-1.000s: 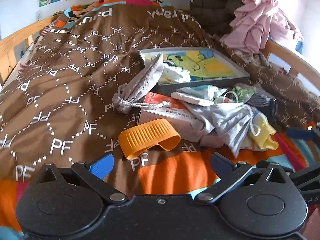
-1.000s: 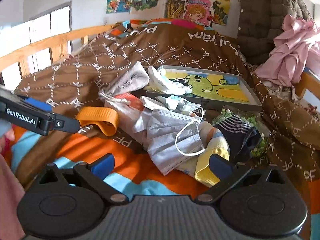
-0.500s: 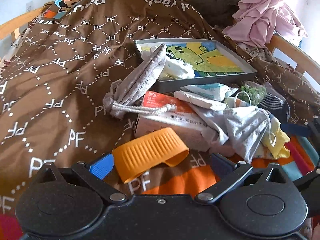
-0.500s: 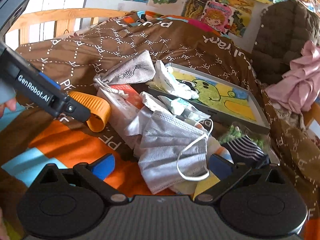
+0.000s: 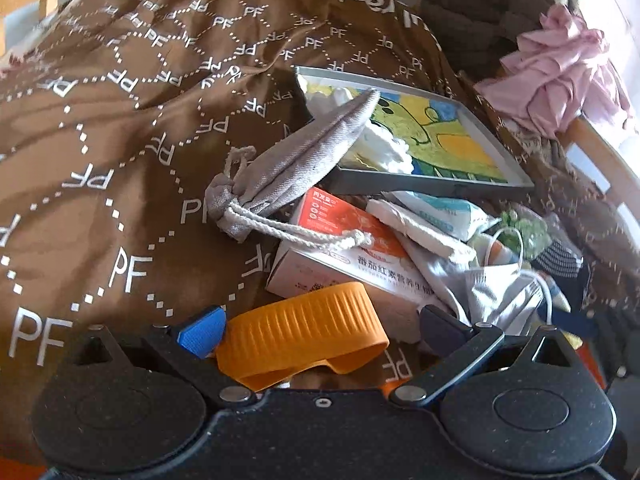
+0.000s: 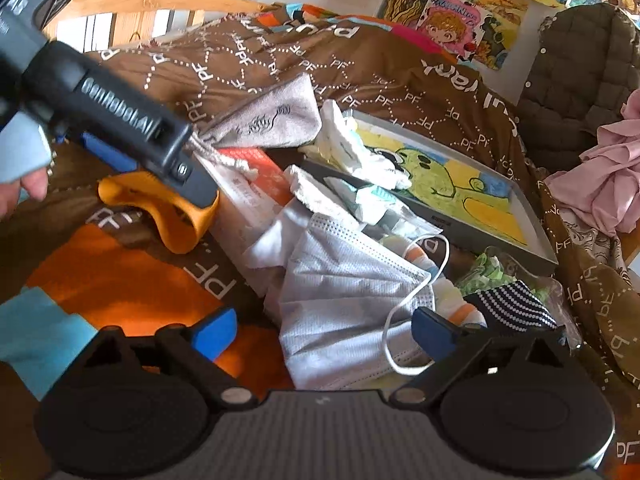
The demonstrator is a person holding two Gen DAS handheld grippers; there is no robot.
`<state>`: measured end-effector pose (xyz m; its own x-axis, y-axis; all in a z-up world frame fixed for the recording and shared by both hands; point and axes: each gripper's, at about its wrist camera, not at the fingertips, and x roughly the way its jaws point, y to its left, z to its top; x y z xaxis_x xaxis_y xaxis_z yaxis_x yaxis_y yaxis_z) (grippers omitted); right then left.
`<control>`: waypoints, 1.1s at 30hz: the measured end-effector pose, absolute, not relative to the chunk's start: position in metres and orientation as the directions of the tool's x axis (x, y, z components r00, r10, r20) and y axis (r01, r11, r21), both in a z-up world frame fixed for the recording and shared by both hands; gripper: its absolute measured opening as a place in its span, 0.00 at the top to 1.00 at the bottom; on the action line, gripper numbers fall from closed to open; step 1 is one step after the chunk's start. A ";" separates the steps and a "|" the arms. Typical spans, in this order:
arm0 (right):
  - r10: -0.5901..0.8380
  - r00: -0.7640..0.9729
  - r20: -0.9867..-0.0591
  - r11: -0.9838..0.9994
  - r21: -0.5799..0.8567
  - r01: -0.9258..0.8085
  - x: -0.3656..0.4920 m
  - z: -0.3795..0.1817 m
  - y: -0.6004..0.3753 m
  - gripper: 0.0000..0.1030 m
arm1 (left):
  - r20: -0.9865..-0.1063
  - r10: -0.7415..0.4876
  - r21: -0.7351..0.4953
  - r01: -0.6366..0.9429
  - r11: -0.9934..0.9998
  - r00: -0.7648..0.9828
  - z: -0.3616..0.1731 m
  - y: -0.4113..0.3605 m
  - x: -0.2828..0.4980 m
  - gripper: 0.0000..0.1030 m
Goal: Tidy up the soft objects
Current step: 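Grasp the orange silicone sleeve with the left gripper while the right gripper grasps the grey mask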
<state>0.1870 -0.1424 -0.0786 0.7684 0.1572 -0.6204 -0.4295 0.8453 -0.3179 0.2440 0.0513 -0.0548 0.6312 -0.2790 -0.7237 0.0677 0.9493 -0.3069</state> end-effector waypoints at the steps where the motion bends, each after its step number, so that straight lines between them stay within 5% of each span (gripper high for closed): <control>1: 0.150 0.767 -0.624 0.845 -0.323 -0.427 0.188 -0.079 -0.142 0.10 | -0.722 -0.284 -0.315 0.065 0.947 0.631 -0.055 0.052 0.245 0.02; 24: 0.123 0.739 -0.662 0.865 -0.294 -0.407 0.191 -0.080 -0.146 0.51 | -0.721 -0.314 -0.300 0.130 0.945 0.617 -0.062 0.048 0.241 0.56; 33: 0.147 0.736 -0.660 0.882 -0.249 -0.400 0.189 -0.075 -0.148 0.85 | -0.691 -0.309 -0.265 0.170 0.949 0.653 -0.054 0.041 0.227 0.70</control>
